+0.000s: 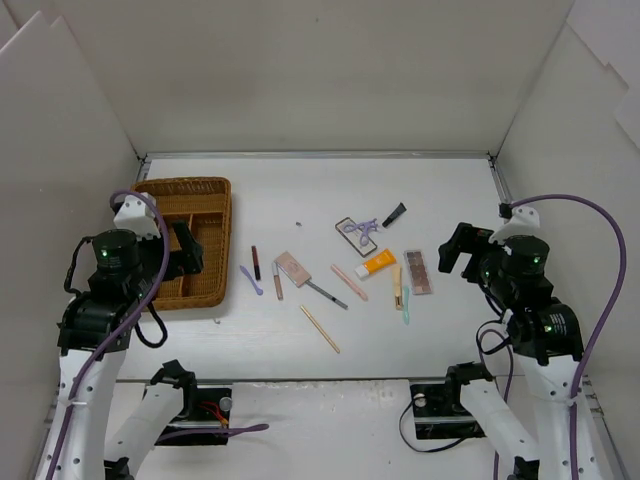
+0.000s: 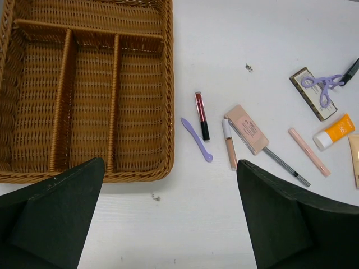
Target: Organize the makeup
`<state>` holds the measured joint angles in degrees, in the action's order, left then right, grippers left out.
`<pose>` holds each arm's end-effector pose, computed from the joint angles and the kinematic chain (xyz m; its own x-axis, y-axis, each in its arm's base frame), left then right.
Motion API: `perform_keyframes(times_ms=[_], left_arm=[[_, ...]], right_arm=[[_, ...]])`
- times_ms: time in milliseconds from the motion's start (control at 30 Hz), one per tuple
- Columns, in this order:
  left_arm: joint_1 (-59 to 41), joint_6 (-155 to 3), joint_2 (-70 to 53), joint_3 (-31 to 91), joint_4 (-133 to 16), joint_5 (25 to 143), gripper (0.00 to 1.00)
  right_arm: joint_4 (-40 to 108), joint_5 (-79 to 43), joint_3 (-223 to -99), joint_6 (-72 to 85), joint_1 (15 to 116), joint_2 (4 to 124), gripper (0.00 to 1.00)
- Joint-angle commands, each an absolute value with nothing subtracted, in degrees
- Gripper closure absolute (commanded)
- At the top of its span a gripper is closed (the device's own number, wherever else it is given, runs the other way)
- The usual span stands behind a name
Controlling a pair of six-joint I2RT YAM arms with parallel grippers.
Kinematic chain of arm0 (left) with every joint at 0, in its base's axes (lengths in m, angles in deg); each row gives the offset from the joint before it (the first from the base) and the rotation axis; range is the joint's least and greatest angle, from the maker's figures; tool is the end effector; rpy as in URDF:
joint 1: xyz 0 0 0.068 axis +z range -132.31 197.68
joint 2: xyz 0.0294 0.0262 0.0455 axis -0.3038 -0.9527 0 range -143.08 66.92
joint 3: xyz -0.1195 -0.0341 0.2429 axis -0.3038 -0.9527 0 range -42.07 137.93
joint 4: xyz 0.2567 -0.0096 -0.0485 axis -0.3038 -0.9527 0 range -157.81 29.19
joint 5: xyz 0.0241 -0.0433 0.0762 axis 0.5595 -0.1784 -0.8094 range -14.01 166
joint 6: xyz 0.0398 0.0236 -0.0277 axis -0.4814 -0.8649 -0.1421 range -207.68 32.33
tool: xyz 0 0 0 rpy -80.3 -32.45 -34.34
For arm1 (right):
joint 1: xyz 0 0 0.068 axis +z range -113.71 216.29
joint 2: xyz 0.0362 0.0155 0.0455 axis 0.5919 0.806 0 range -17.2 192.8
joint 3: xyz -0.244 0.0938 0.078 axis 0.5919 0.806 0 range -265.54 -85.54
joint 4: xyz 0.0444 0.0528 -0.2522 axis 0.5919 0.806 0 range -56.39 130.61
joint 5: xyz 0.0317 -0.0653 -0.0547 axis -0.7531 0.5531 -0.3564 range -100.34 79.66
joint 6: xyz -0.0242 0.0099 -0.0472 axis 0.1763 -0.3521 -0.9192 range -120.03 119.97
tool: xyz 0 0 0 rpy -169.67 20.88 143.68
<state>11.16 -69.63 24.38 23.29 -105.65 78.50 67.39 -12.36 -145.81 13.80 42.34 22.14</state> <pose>0.1286 -0.0163 0.4012 -0.4018 -0.2656 -0.8763 0.0309 0.9525 -0.3028 0.1292 0.0151 0.4000 -0.2480 0.2139 -0.9449 -0.0826 0.9671 0.2406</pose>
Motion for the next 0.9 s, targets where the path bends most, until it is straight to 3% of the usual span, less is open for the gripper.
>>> perform_keyframes(times_ms=[0,367,633,867], left_arm=[[11.53,-70.01,22.02,25.60,-101.16,80.92,0.01],[11.53,-64.83,17.27,24.20,-96.06,86.53,0.02],[11.01,-58.33,16.38,20.95,-99.21,88.47,0.15],[6.97,-52.17,18.32,15.06,-99.74,85.85,0.24]], right_arm=[[64.55,-12.27,-146.28,15.00,42.53,22.18,0.02],[64.81,-14.99,-143.64,16.58,42.45,17.00,0.02],[68.68,-15.87,-141.88,18.43,44.02,15.15,0.16],[71.32,-14.21,-141.52,18.08,47.63,15.67,0.21]])
